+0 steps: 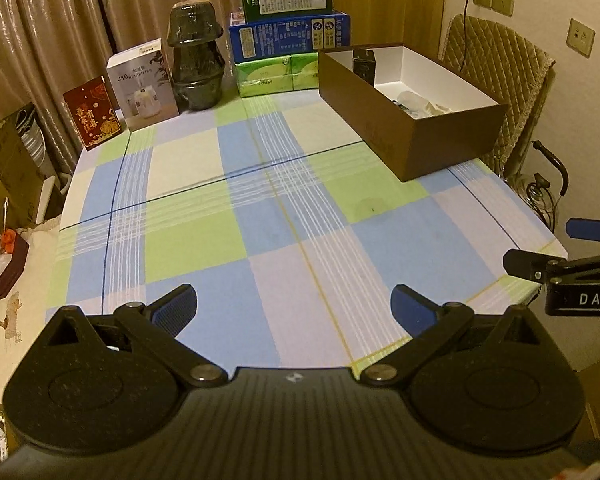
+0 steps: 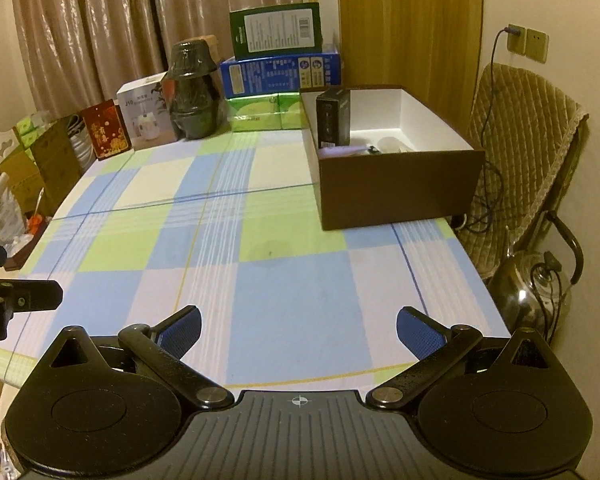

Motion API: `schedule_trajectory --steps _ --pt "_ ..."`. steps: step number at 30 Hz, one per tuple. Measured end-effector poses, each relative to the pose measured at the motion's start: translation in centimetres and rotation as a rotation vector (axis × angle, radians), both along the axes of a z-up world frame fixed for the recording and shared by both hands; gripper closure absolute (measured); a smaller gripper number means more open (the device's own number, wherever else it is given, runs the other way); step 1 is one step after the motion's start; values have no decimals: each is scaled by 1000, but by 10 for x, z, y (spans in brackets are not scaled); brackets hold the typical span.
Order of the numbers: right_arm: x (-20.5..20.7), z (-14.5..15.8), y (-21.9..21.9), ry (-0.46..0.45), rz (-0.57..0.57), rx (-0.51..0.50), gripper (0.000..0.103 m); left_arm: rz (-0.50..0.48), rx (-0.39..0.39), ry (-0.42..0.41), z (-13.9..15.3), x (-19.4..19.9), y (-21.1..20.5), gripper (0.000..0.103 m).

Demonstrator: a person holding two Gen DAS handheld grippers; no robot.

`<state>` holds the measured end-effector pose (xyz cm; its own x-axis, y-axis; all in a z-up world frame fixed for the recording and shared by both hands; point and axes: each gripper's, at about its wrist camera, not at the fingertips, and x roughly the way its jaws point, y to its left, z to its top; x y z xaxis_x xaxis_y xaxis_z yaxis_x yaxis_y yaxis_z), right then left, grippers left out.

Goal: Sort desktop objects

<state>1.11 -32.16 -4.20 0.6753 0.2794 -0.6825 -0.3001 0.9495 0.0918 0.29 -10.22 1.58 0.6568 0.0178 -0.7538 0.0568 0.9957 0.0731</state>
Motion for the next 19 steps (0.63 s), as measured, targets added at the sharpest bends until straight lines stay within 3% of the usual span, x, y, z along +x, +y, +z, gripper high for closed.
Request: schedule_trajectory --steps 19 --pt "3 -6 3 27 -11 -8 2 -19 -13 23 -7 6 0 1"
